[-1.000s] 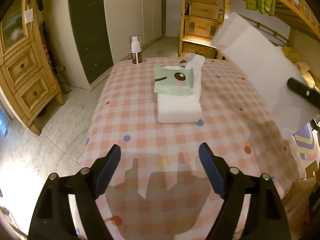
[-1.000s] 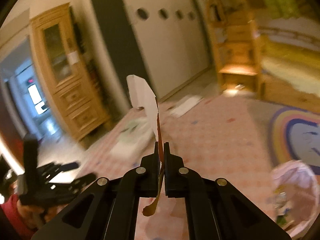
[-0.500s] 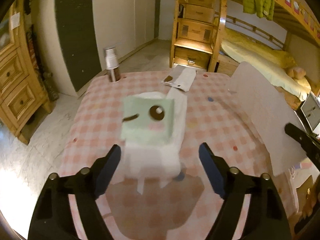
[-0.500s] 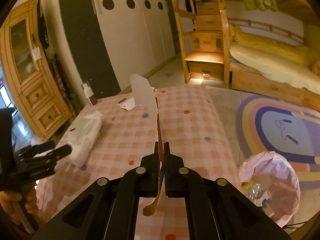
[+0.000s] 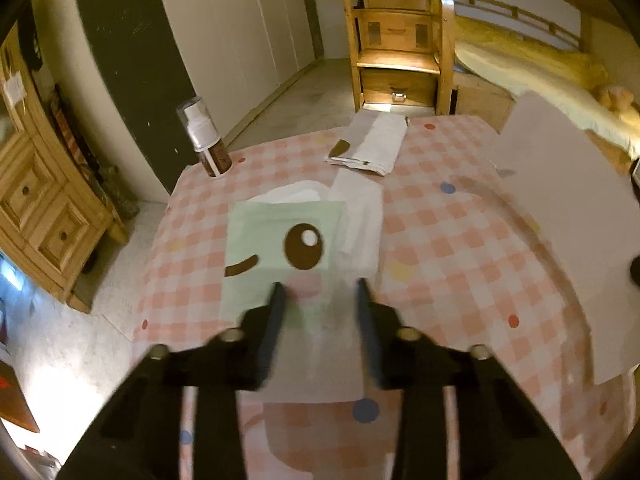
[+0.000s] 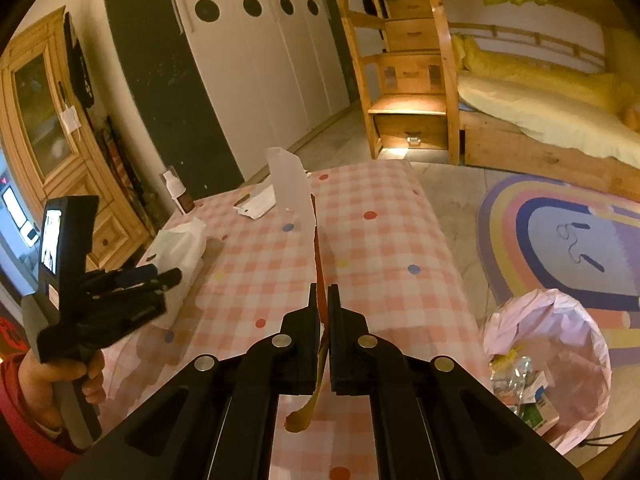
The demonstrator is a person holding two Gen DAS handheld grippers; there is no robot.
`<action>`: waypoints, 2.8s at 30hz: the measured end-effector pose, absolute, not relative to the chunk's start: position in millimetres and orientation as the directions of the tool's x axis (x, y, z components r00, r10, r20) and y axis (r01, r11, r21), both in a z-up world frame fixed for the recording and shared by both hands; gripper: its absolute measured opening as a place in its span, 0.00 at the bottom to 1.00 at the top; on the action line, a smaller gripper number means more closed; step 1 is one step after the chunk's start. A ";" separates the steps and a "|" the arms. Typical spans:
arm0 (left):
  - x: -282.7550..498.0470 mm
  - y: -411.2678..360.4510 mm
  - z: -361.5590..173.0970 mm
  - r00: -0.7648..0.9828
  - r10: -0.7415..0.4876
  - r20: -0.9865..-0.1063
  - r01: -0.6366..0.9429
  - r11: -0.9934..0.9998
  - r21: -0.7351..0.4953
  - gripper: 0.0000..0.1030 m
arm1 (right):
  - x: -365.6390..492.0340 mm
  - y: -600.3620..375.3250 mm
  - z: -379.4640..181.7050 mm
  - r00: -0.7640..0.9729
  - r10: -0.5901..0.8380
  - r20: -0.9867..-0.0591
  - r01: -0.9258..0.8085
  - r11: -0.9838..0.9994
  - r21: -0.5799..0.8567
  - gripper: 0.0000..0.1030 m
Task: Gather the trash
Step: 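Grasp the green printed card with the left tool while the right tool holds the paper, then carry card and paper strip over the wastebasket and open both tools, then move both tools back over the table toward the white napkin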
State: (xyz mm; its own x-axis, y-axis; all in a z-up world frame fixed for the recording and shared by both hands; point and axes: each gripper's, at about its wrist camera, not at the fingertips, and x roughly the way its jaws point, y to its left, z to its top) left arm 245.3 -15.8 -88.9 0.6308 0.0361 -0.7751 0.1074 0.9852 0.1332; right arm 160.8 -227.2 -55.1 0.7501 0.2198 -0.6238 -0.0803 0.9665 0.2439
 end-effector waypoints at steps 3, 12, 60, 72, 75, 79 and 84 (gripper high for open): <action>247.0 -5.2 -81.3 0.626 -0.007 -0.780 0.122 0.988 0.090 0.01 | 159.1 -227.3 -54.8 0.752 0.224 -0.619 -0.084 0.965 0.247 0.03; 201.5 -1.3 -18.5 0.750 -0.142 -0.646 0.180 0.984 -0.007 0.00 | 152.9 -242.8 -50.5 0.776 0.231 -0.587 -0.059 0.953 0.297 0.03; 157.0 -222.1 -53.7 0.585 -0.460 -0.668 0.630 0.776 0.018 0.52 | 56.7 -422.3 -62.5 0.726 -0.152 -0.671 0.431 0.861 0.271 0.40; 190.6 -52.3 -25.8 0.731 -0.248 -0.636 0.331 0.943 0.013 0.62 | 140.1 -290.7 -26.1 0.756 0.036 -0.654 0.145 0.964 0.221 0.40; 205.6 -7.0 -28.7 0.763 -0.156 -0.627 0.226 0.974 0.033 0.62 | 171.2 -254.1 -31.3 0.740 0.093 -0.666 0.062 0.977 0.205 0.40; 224.8 46.6 -40.4 0.774 -0.058 -0.631 0.091 0.996 0.019 0.63 | 222.4 -204.0 -48.4 0.699 0.158 -0.697 -0.050 0.984 0.173 0.41; 257.3 84.0 -60.1 0.746 0.026 -0.666 0.004 0.999 0.043 0.63 | 280.9 -152.3 -60.4 0.664 0.168 -0.729 -0.156 0.984 0.084 0.41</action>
